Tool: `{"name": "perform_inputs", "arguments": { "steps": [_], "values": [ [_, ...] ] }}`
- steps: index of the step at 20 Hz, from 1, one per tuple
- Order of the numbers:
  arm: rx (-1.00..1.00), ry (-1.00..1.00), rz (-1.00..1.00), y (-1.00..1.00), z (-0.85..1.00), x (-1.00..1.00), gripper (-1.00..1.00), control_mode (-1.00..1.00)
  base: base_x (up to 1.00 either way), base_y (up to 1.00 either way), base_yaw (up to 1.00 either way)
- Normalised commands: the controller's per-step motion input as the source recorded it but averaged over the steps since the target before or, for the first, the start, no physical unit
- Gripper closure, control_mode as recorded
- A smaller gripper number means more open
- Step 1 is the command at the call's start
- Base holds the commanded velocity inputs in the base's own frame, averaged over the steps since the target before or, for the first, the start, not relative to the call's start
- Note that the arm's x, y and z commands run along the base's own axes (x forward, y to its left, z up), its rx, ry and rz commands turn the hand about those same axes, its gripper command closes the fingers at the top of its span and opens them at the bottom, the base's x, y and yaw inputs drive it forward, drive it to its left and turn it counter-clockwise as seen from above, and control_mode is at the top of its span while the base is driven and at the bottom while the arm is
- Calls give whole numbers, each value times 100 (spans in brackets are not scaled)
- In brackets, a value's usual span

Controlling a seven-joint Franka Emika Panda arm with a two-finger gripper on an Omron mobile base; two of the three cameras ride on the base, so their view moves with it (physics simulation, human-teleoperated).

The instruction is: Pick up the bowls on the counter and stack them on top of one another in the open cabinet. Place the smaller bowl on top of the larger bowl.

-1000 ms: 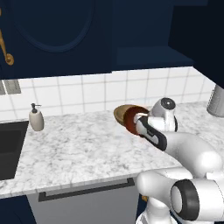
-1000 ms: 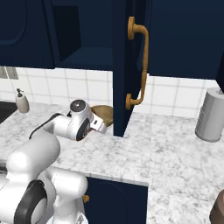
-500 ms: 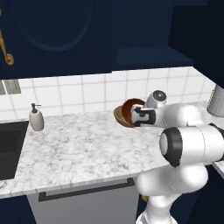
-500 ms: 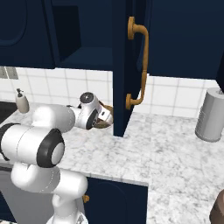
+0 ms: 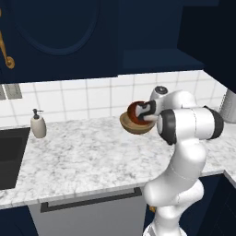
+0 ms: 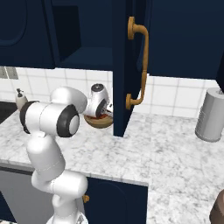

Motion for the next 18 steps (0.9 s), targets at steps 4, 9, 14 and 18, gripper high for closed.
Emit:
{"name": "perform_inputs", "arguments": {
  "steps": [4, 9, 14, 18],
  "values": [
    [-9, 15, 0, 0, -63, 85, 100, -100, 0, 0, 0],
    [-3, 7, 0, 0, -9, 55, -100, -100, 0, 0, 0],
    [3, 0, 0, -6, 43, -6, -100, -100, 0, 0, 0],
    [1, 4, 0, -15, -11, -26, -100, -100, 0, 0, 0]
  ]
}}
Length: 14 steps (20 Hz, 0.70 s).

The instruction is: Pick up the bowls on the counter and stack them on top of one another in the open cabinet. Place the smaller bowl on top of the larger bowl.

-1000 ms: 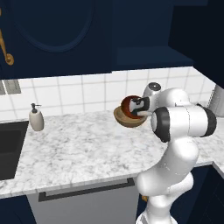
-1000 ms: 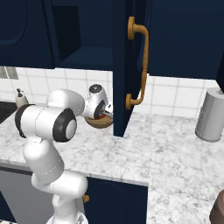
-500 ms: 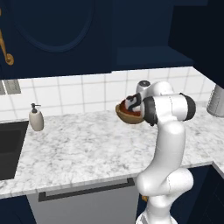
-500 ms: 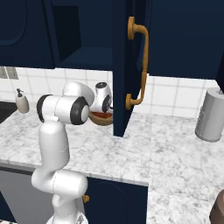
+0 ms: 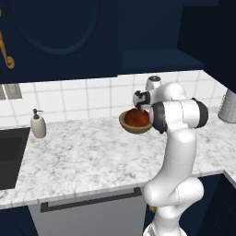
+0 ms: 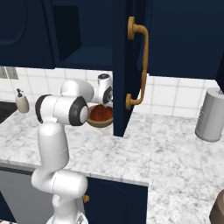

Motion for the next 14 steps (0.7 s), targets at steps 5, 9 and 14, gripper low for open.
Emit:
{"name": "perform_inputs", "arguments": {
  "steps": [5, 9, 14],
  "values": [
    [1, 3, 0, -5, -47, -10, -100, -100, 0, 0, 0],
    [0, 4, 0, 8, -38, -7, -100, -100, 0, 0, 0],
    [0, 2, 0, 6, -20, -41, -100, -100, 0, 0, 0]
  ]
}}
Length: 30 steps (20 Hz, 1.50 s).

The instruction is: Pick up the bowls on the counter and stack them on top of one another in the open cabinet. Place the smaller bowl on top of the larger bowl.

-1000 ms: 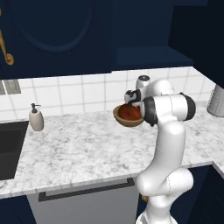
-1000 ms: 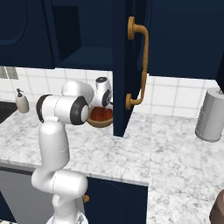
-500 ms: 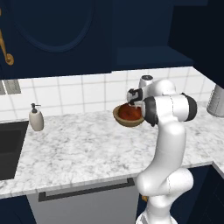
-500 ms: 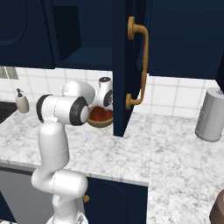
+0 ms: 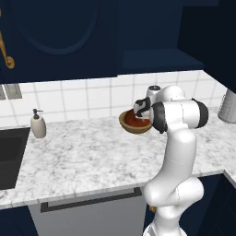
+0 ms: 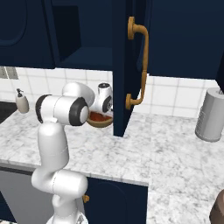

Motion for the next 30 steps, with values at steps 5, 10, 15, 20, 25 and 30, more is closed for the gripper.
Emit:
{"name": "perform_inputs", "arguments": {
  "steps": [5, 10, 15, 20, 25, 30],
  "values": [
    [2, 0, 0, 18, -21, 0, -100, -100, 0, 0, 0],
    [0, 7, 0, 23, -55, 0, -100, -100, 0, 0, 0],
    [0, 2, 1, 32, -30, -6, -100, -100, 0, 0, 0],
    [0, 0, 1, 19, -18, 4, 100, -100, 0, 0, 0],
    [0, -13, -1, 0, 27, -25, 100, -100, 0, 0, 0],
    [1, -34, -6, 0, 94, -91, 100, -100, 0, 0, 0]
  ]
}}
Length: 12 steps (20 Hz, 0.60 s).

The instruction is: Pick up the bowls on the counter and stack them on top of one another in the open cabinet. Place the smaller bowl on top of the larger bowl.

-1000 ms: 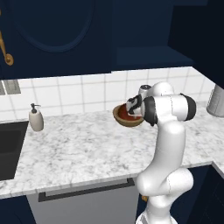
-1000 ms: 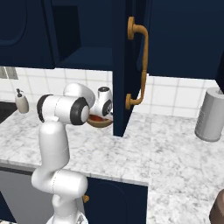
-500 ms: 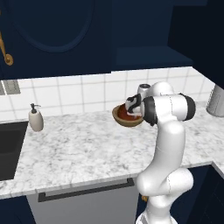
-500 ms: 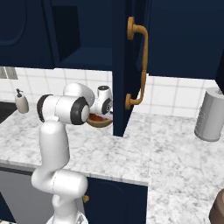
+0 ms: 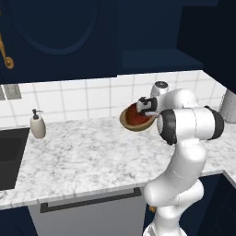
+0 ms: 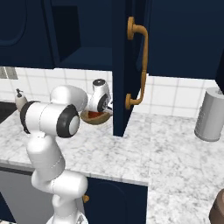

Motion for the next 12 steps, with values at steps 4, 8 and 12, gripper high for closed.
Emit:
{"name": "perform_inputs", "arguments": {
  "steps": [4, 8, 12],
  "values": [
    [4, -36, -3, 0, 100, -100, 100, -100, 0, 0, 0],
    [8, -27, -6, 0, 100, -100, 100, -100, 0, 0, 0],
    [14, -16, -5, -3, 100, -94, 100, -100, 0, 0, 0]
  ]
}}
